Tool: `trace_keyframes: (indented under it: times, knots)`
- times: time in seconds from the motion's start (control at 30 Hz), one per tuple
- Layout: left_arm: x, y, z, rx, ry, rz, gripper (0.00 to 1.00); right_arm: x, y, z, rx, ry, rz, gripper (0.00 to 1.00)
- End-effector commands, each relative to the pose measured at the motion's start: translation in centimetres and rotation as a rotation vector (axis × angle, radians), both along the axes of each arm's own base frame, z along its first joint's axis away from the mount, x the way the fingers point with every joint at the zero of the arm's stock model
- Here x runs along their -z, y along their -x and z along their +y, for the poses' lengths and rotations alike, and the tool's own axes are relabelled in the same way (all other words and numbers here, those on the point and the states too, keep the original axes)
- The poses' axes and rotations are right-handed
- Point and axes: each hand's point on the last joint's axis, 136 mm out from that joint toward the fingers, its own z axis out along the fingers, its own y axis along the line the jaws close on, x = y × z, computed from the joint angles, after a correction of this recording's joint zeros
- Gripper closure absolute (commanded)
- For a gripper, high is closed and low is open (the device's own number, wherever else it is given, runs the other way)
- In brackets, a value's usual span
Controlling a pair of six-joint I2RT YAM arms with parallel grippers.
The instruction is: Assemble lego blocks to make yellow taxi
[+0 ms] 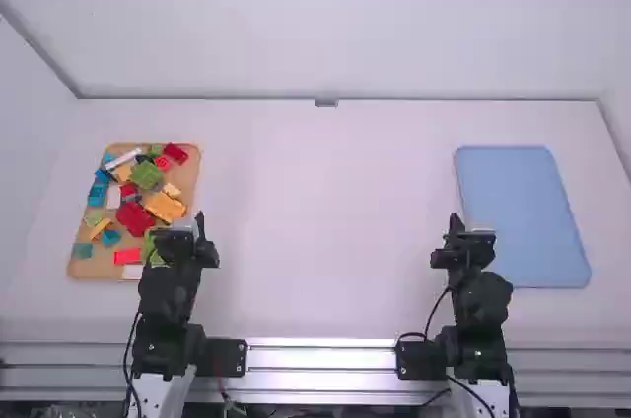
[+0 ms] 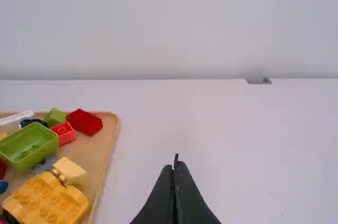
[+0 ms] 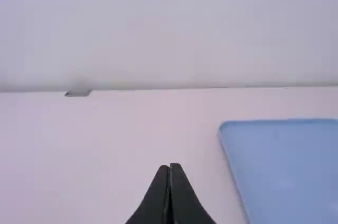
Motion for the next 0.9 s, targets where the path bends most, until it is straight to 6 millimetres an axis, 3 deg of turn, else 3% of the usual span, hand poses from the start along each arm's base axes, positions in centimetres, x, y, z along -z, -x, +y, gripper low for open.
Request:
trace_keyframes:
  times: [0.0, 0.47, 0.87]
  knots:
    - [0.0, 0.0, 0.0, 0.000, 0.000, 0.000, 1.00, 0.0, 0.0, 0.0, 0.002, -0.002, 0.000, 1.00]
    - [-1.5, 0.0, 0.0, -0.007, 0.032, 0.031, 0.92, -2.2, -0.1, 1.5, -0.075, 0.042, 0.049, 0.92]
    - [-4.7, -1.0, 0.2, -0.045, 0.143, 0.143, 0.75, -9.1, -2.6, 6.3, -0.299, 0.148, 0.152, 0.75]
